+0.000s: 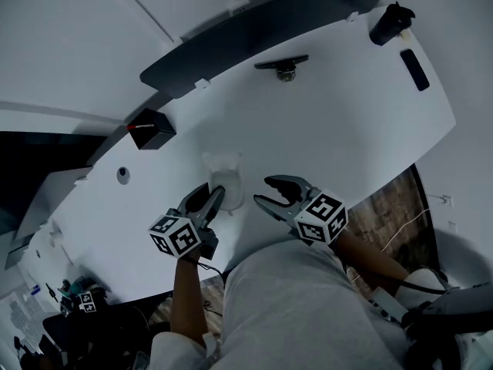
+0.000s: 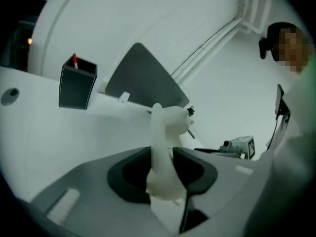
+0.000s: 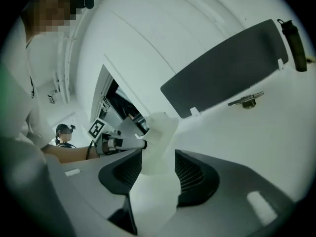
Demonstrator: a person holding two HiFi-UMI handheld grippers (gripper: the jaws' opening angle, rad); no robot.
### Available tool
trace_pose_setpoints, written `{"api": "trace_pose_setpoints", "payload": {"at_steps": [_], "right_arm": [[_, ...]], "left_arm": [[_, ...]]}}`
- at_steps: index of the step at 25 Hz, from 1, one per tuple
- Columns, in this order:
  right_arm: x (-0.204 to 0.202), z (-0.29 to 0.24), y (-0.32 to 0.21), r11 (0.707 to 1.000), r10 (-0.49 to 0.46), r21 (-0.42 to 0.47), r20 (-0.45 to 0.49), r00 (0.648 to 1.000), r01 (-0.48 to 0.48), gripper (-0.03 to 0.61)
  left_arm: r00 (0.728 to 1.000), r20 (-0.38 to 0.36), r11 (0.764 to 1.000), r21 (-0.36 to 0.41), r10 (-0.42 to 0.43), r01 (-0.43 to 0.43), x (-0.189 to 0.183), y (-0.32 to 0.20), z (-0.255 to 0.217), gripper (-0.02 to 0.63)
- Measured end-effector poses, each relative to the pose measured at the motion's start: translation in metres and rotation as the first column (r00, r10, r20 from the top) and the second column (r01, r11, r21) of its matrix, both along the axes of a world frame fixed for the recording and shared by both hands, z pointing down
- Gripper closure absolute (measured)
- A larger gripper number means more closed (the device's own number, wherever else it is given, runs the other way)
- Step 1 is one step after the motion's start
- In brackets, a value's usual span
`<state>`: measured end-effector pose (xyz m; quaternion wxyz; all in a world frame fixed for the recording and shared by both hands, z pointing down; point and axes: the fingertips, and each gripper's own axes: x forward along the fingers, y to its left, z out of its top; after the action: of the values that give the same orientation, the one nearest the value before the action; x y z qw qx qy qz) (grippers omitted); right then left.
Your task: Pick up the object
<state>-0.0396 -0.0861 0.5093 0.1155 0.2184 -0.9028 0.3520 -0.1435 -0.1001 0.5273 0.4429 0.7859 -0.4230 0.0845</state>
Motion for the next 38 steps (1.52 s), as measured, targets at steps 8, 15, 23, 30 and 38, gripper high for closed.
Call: {"api": "trace_pose_setpoints", "payload": {"at_steps": [8, 15, 23, 30, 38], "right_arm": [[-0.019, -0.08, -0.014, 0.999, -0.036, -0.005, 0.297, 0.954, 0.04, 0.307], [-0.037, -0.101, 0.003, 0.98, -0.199, 0.09, 0.299, 0.933, 0.18, 0.414], [-0.042, -0.102, 0.01, 0.951, -0.264, 0.216, 0.189, 0.946, 0.222, 0.426], [-0.042, -0.099, 0.008, 0.909, -0.241, 0.361, 0.046, 0.969, 0.208, 0.434], [-0.041, -0.096, 0.005, 0.874, -0.234, 0.431, -0.034, 0.972, 0.225, 0.434]], "left_arm": [[0.999, 0.044, 0.932, 0.361, 0.011, -0.026, 0.033, 0.014, -0.094, 0.476], [0.996, 0.034, 0.878, 0.47, 0.079, -0.085, 0.044, 0.034, -0.122, 0.477], [0.994, 0.095, 0.878, 0.47, 0.053, -0.092, 0.04, 0.039, -0.117, 0.474], [0.974, 0.222, 0.87, 0.488, -0.039, -0.076, 0.034, 0.038, -0.112, 0.45], [0.943, 0.328, 0.865, 0.488, -0.055, -0.119, 0.039, 0.045, -0.105, 0.348]]}}
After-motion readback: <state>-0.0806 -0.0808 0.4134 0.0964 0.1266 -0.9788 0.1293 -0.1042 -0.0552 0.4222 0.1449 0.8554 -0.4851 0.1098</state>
